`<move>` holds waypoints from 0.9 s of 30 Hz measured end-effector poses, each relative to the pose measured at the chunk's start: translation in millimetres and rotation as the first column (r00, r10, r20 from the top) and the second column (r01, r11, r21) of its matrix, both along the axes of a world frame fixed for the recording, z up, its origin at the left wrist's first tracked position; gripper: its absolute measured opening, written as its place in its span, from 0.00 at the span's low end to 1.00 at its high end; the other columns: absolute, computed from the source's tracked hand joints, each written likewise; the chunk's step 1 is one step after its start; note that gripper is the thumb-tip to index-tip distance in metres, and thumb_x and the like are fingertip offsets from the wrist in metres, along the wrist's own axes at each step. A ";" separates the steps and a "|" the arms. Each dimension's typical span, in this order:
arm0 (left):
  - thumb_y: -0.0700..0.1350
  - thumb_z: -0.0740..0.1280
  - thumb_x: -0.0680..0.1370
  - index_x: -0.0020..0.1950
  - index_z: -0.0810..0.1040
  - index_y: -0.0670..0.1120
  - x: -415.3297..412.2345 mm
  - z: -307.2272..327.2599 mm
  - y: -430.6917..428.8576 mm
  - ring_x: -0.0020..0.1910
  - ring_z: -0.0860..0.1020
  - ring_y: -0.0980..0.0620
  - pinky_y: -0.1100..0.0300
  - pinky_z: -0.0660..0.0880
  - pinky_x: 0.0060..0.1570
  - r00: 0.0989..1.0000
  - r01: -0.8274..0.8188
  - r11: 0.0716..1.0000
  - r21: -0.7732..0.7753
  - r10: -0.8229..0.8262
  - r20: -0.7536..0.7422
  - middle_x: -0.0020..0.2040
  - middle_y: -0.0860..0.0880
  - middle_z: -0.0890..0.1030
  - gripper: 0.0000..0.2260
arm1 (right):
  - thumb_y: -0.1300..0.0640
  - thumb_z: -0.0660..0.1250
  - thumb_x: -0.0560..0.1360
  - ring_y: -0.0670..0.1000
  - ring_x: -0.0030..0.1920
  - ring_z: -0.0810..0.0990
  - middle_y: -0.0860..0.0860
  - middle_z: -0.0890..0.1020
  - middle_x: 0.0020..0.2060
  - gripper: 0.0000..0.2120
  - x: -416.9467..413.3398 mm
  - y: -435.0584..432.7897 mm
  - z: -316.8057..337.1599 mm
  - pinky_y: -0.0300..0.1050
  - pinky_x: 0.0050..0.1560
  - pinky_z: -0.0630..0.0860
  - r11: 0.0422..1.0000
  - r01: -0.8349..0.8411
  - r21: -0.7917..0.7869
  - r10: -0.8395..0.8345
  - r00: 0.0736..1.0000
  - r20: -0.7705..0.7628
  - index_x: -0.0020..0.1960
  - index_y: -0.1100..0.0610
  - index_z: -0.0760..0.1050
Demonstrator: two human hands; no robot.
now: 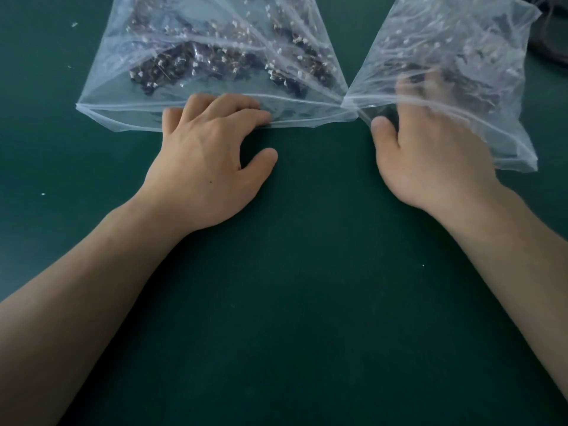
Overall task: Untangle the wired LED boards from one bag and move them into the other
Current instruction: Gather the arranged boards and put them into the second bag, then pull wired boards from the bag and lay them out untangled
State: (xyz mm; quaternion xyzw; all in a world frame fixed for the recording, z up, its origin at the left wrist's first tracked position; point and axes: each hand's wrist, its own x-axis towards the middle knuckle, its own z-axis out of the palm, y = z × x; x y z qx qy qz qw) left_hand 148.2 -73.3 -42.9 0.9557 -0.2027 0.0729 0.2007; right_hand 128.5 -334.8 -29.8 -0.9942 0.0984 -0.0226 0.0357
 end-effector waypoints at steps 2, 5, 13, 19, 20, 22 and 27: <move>0.60 0.60 0.80 0.73 0.77 0.55 -0.9 -0.1 -0.6 0.74 0.64 0.51 0.55 0.52 0.67 1.000 -0.004 1.000 0.003 0.004 -0.001 0.73 0.59 0.73 0.23 | 0.44 0.53 0.85 0.65 0.54 0.79 0.64 0.75 0.67 0.25 -9.8 6.2 -0.9 0.59 0.50 0.76 0.990 -0.061 -0.128 0.072 0.994 0.085 0.71 0.62 0.69; 0.59 0.61 0.80 0.72 0.77 0.54 -3.2 0.4 -2.6 0.76 0.62 0.50 0.55 0.51 0.68 0.999 -0.034 0.999 0.009 0.034 0.007 0.75 0.56 0.72 0.22 | 0.48 0.57 0.84 0.54 0.39 0.70 0.51 0.75 0.41 0.15 -21.9 20.4 2.3 0.48 0.41 0.65 0.975 -0.177 -0.132 0.202 0.955 0.217 0.51 0.59 0.75; 0.63 0.58 0.81 0.68 0.74 0.50 -9.4 6.9 -7.2 0.68 0.66 0.41 0.41 0.57 0.69 0.965 -0.262 0.952 0.161 0.261 0.028 0.65 0.44 0.70 0.23 | 0.52 0.67 0.82 0.55 0.60 0.80 0.52 0.83 0.58 0.13 -23.8 34.8 3.0 0.53 0.64 0.74 0.749 -0.662 0.038 0.614 0.714 0.337 0.62 0.57 0.83; 0.66 0.51 0.81 0.82 0.58 0.48 -13.3 3.7 -9.8 0.82 0.53 0.40 0.37 0.46 0.77 0.945 -0.318 0.908 0.273 0.328 0.010 0.82 0.38 0.55 0.33 | 0.44 0.62 0.84 0.48 0.82 0.59 0.50 0.66 0.81 0.28 -21.4 41.1 -2.1 0.45 0.82 0.54 0.693 -0.700 0.171 0.693 0.713 0.108 0.81 0.55 0.67; 0.66 0.50 0.81 0.84 0.52 0.48 -12.9 3.5 -9.3 0.84 0.48 0.40 0.37 0.42 0.78 0.946 -0.313 0.911 0.270 0.325 0.002 0.84 0.36 0.49 0.35 | 0.43 0.61 0.85 0.47 0.83 0.57 0.49 0.64 0.82 0.29 -20.6 41.7 -1.6 0.44 0.82 0.52 0.700 -0.691 0.178 0.687 0.720 0.092 0.82 0.54 0.64; 0.66 0.51 0.82 0.85 0.48 0.48 -12.4 3.2 -9.9 0.84 0.45 0.39 0.38 0.37 0.79 0.950 -0.302 0.919 0.254 0.312 -0.001 0.84 0.35 0.46 0.37 | 0.41 0.60 0.85 0.46 0.83 0.55 0.48 0.62 0.83 0.31 -18.9 42.4 -1.2 0.43 0.82 0.50 0.708 -0.684 0.178 0.681 0.727 0.084 0.83 0.54 0.62; 0.61 0.59 0.81 0.71 0.68 0.43 -13.2 3.6 -13.2 0.70 0.65 0.38 0.43 0.52 0.76 0.960 -0.279 0.948 0.156 0.277 0.030 0.68 0.40 0.67 0.26 | 0.39 0.58 0.85 0.46 0.83 0.57 0.48 0.63 0.82 0.32 -13.7 49.0 -1.4 0.43 0.81 0.51 0.713 -0.670 0.206 0.669 0.738 0.086 0.83 0.54 0.61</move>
